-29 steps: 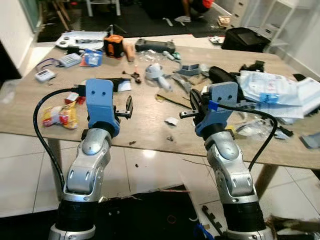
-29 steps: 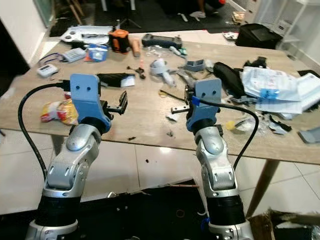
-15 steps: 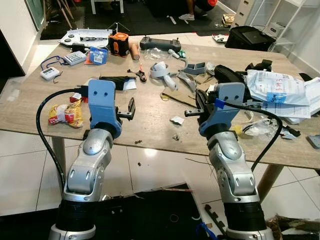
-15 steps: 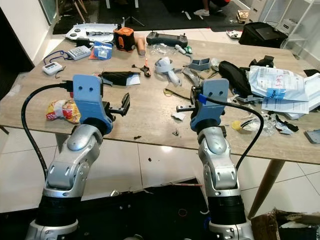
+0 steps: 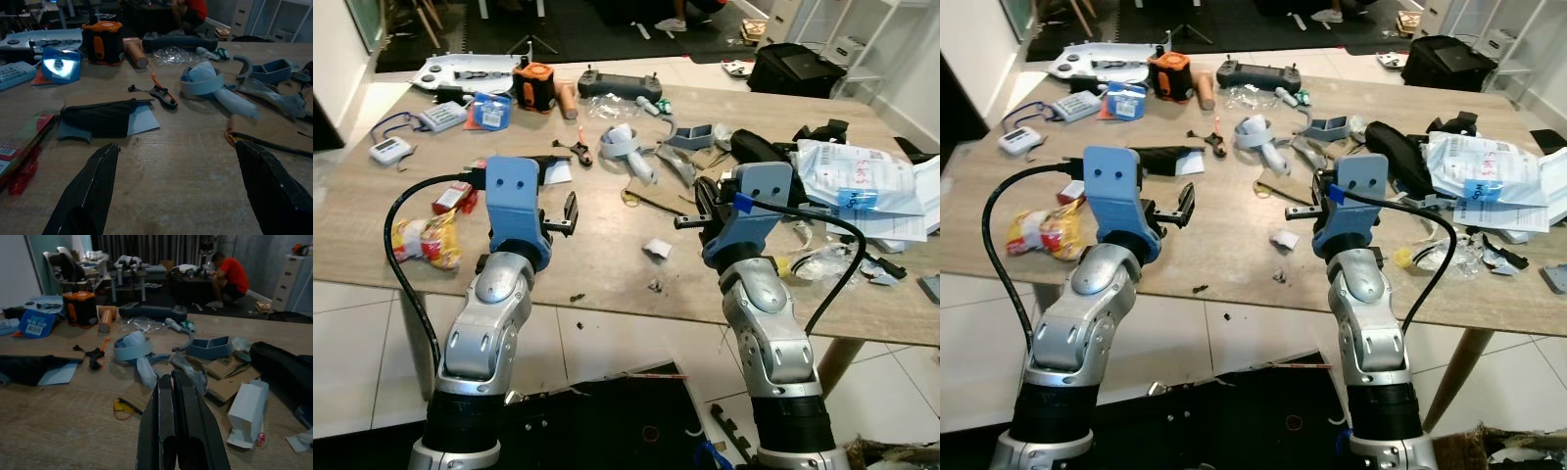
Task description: Picking trash to rubbish bin
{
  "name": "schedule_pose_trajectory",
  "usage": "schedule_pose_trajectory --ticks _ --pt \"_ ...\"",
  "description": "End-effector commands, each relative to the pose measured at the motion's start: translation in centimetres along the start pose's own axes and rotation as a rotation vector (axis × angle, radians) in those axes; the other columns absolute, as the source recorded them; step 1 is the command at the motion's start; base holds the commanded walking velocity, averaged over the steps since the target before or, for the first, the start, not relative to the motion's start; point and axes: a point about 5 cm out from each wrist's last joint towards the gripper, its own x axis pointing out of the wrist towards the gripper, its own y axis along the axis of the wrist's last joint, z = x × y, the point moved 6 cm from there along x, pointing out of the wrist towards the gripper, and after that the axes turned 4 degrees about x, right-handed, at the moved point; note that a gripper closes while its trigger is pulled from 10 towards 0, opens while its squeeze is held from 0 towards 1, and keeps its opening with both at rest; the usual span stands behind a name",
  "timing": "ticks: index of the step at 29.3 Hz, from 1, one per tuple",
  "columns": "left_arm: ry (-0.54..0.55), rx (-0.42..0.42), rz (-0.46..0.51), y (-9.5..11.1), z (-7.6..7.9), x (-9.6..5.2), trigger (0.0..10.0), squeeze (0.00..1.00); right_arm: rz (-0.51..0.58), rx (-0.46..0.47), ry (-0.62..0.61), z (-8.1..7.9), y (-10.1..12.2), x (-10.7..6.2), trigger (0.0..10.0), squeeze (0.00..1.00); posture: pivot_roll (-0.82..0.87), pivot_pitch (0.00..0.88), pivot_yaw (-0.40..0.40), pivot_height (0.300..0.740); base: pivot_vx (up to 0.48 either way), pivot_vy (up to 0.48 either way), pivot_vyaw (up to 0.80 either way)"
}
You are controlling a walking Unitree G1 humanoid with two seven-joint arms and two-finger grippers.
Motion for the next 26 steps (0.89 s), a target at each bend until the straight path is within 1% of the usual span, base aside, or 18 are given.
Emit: schedule_pose_trajectory --ticks 1,17,26 --pt "-0.01 -0.011 -0.002 -0.04 0.26 -0.18 10.0 0.0 -0.023 0.009 -0.008 0.2 -0.59 -0.18 10.0 0.0 0.08 0.124 -0.042 0.74 0.304 0.0 0.0" --pt "-0.019 -0.01 0.002 -0.01 0.48 -0.21 10.0 0.0 -0.021 0.011 0.0 0.11 -0.55 -0.16 10.0 0.0 0.08 0.112 -0.043 0.74 0.298 0.0 0.0" --pt "-0.005 0.03 -0.009 -0.32 0.28 -0.14 10.0 0.0 -0.029 0.014 0.001 0.06 -0.79 -0.2 10.0 0.0 0.08 0.119 -0.043 0.74 0.0 0.0 0.0"
